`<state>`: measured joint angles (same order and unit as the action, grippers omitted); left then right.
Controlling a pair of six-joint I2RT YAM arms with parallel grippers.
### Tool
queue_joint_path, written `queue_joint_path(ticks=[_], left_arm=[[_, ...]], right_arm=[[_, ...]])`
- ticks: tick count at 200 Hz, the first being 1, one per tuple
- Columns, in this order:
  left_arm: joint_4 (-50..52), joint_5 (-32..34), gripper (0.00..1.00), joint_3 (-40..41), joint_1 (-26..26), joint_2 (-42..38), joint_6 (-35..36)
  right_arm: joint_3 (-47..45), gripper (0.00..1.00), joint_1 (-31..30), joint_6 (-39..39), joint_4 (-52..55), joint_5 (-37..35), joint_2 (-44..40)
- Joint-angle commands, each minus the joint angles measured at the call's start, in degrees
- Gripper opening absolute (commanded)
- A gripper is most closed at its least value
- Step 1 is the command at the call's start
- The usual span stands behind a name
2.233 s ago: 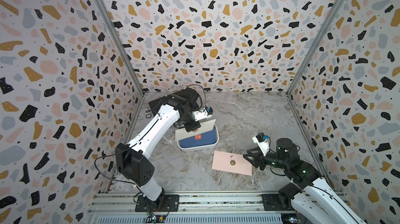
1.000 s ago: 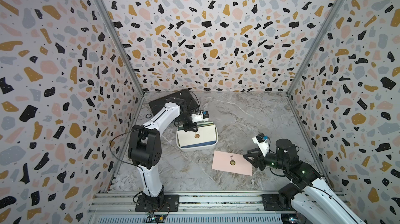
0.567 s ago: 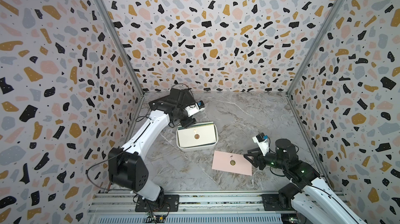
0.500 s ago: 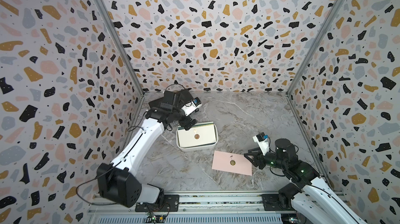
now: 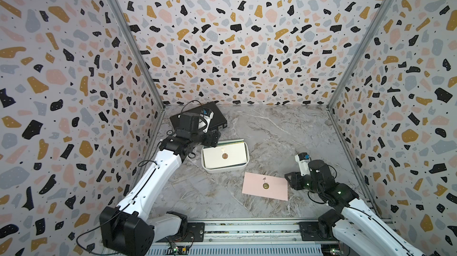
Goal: Put the sealed envelopes into the storage box
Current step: Place the envelope in the storage box, then pick up the envelope from the center of the board.
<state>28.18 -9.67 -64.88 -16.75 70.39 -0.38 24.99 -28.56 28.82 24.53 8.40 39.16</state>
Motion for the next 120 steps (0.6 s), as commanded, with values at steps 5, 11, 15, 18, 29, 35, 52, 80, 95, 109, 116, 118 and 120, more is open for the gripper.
queue_joint_path(ticks=[5, 11, 15, 18, 29, 35, 52, 80, 95, 109, 116, 118, 120], left_arm=[[2.51, -9.11, 0.8, 2.5, -3.08, -1.43, -7.39], [2.56, -8.96, 0.76, 3.22, -5.18, -1.27, -7.61], [2.8, -8.84, 0.74, 3.54, -7.27, -0.83, -7.57], [3.23, -8.48, 0.73, 3.59, -8.68, -0.36, -7.53], [5.5, -5.67, 0.7, 3.39, -14.6, 2.23, -7.27], [6.78, -4.23, 0.67, 2.96, -17.64, 4.08, -7.38], [6.2, -4.51, 0.57, 3.98, -23.22, 9.01, -9.89], [3.03, -2.89, 0.39, 5.57, -29.03, 16.95, -13.21], [3.01, -2.16, 0.35, 5.38, -31.27, 20.32, -13.61], [2.94, -0.54, 0.33, 5.88, -32.73, 22.37, -14.28], [3.08, 0.03, 0.32, 6.03, -33.18, 23.06, -14.65], [3.1, 0.12, 0.31, 6.07, -33.28, 23.22, -14.78], [3.1, 0.34, 0.31, 6.15, -33.28, 23.37, -14.9]], right_arm=[[-0.69, 0.45, -0.09, 6.29, 5.96, -6.91, 2.54], [-0.78, 0.46, -0.1, 5.95, 6.42, -6.83, 3.03], [-0.88, 0.46, -0.1, 5.98, 6.77, -6.87, 3.38], [-0.91, 0.46, -0.1, 6.11, 7.01, -6.95, 3.55], [-1.25, 0.47, -0.08, 6.99, 7.95, -7.65, 4.28], [-1.47, 0.47, -0.04, 7.73, 8.27, -8.0, 4.63], [-1.95, 0.48, -0.01, 8.82, 8.17, -6.81, 5.34], [-3.05, 0.5, -0.01, 10.54, 6.55, -4.29, 6.3], [-3.84, 0.5, -0.01, 11.66, 5.47, -2.35, 6.89], [-4.68, 0.5, -0.01, 12.49, 4.57, -1.3, 7.18], [-5.15, 0.5, -0.01, 13.11, 4.26, -1.16, 7.19], [-5.27, 0.5, -0.01, 13.28, 4.13, -1.12, 7.23], [-5.45, 0.5, 0.04, 13.44, 4.01, -1.07, 7.25]])
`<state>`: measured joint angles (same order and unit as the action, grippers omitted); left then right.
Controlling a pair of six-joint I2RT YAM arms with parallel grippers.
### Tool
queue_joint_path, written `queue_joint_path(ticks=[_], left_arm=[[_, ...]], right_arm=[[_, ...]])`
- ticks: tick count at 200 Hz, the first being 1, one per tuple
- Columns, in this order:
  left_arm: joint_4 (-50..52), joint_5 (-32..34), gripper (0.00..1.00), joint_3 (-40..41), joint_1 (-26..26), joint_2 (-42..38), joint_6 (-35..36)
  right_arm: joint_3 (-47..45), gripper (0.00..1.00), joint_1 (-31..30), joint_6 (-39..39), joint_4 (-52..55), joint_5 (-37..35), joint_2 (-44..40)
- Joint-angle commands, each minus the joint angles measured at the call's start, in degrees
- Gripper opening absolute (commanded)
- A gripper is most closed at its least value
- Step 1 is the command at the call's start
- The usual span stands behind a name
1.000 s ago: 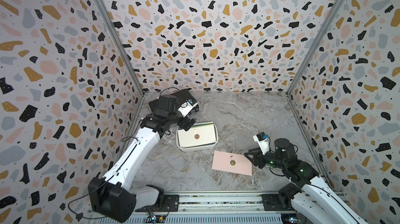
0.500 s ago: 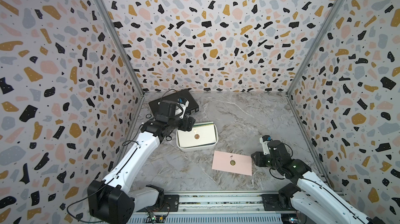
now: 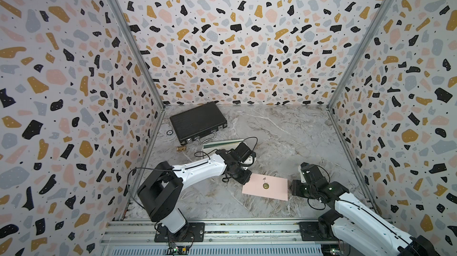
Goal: Put the sealed envelopes into the storage box
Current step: Pick up the envelope from the center of the board.
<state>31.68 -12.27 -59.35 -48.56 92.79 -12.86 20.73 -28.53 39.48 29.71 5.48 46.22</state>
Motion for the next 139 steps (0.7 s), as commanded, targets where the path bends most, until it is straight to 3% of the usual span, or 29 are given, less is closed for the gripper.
queue_joint_path(ticks=[1, 47, 139], left_arm=[[-0.39, 2.99, 0.31, 0.67, -1.51, 1.06, -2.51], [-0.82, 4.44, 0.18, 2.33, -1.54, 3.04, -5.83], [-0.4, 4.24, 0.11, 3.54, -1.7, 7.39, -9.31]], right_arm=[[-1.25, 0.5, -0.01, 2.87, -1.29, 1.84, 0.14], [-2.8, 0.5, -0.03, 4.95, -4.27, 3.47, 1.96], [-3.67, 0.5, -0.03, 8.8, -8.17, 6.88, 6.14]])
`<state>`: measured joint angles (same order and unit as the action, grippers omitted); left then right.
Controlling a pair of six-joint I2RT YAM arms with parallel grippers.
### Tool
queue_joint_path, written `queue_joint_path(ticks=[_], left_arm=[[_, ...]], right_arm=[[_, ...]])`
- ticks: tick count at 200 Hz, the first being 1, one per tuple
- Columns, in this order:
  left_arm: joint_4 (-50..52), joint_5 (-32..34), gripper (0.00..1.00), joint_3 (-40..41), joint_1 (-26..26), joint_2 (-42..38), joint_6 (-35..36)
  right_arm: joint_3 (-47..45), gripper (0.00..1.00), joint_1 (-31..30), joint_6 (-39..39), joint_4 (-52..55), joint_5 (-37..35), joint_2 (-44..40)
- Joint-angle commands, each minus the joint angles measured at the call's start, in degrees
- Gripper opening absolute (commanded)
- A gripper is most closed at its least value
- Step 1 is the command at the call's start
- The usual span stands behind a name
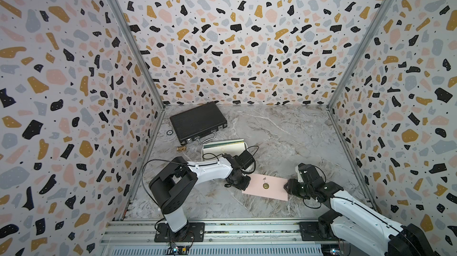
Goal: Put the sealed envelopes into the storage box
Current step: Pick up the envelope from the center of the board.
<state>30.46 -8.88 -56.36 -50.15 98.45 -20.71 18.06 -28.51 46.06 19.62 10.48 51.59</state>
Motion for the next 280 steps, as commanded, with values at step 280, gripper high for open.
queue_joint_path(ticks=[280], left_arm=[[0.2, -0.52, 0.07, 2.57, -0.41, 3.46, -1.88]], right_arm=[[1.84, 0.49, 3.11, 13.33, -5.91, 17.03, -12.04]])
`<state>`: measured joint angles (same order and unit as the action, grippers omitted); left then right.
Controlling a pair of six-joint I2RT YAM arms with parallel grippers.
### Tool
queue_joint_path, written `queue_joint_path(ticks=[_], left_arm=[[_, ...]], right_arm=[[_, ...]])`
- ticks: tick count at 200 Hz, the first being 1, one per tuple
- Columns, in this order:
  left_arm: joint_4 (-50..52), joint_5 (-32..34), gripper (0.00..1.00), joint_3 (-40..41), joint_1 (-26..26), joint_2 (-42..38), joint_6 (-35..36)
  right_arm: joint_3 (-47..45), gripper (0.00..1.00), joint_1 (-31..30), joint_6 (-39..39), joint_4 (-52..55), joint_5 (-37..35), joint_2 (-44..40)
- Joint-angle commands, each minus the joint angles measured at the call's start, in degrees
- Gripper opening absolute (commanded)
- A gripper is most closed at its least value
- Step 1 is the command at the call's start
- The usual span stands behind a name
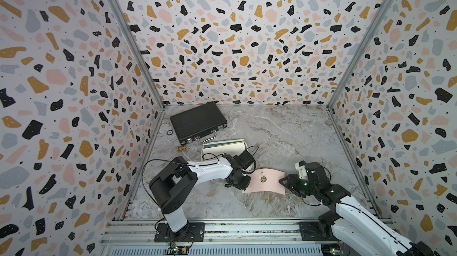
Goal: Put the sealed envelopes into the storage box
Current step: Pick up the envelope from the center of the board, then place the envelope in the storage box.
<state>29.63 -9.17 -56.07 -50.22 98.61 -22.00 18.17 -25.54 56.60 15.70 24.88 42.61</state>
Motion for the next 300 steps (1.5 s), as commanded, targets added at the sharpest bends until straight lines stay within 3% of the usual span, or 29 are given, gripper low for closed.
queue_joint_path(ticks=[1, 42, 62, 82, 102, 118, 178, 183, 192, 237, 300], left_arm=[[0.99, -0.24, 0.07, 2.28, -0.33, 3.28, -0.59], [0.88, -0.5, 0.06, 2.18, -0.36, 3.43, -0.6], [0.88, -0.5, 0.06, 2.28, -0.33, 3.43, -0.64], [0.83, -0.46, 0.06, 2.36, -0.33, 3.04, -0.55], [0.59, -0.49, 0.08, 2.63, -0.34, 2.18, -0.48], [0.52, -0.67, 0.14, 2.94, -0.32, 0.47, 0.06], [8.31, 3.16, 0.62, -0.48, 1.03, -19.88, 5.1], [9.72, 3.0, 0.72, -1.44, 1.44, -21.19, 6.07], [12.02, 2.35, 0.79, -3.7, 2.12, -23.09, 8.19], [20.66, -0.71, 0.93, -13.67, 2.67, -27.43, 21.44], [18.13, -7.3, 0.95, -15.22, 2.75, -29.01, 32.49]], right_arm=[[1.71, 0.49, 0.14, 2.89, -2.13, 2.72, -3.15], [1.98, 0.47, 0.16, 3.64, -3.79, 4.37, -5.56], [1.78, 0.42, 0.14, 2.39, -2.37, 3.85, -5.27], [1.49, 0.3, 0.19, -0.19, -1.22, 2.95, -4.78], [1.88, 0.11, 0.18, -4.3, -0.1, 1.71, -4.47], [2.77, 0.0, 0.14, -9.04, 0.68, 1.4, -4.64], [7.38, 0.0, 0.14, -22.76, 2.67, 6.29, -8.95], [7.42, 0.0, 0.14, -23.68, 2.06, 7.12, -9.32], [7.4, 0.0, 0.14, -25.15, 0.42, 9.16, -9.9], [6.1, 0.0, 0.14, -33.24, -10.32, 22.59, -11.65], [3.18, 0.0, -2.1, -30.32, -24.75, 33.05, -12.11]])
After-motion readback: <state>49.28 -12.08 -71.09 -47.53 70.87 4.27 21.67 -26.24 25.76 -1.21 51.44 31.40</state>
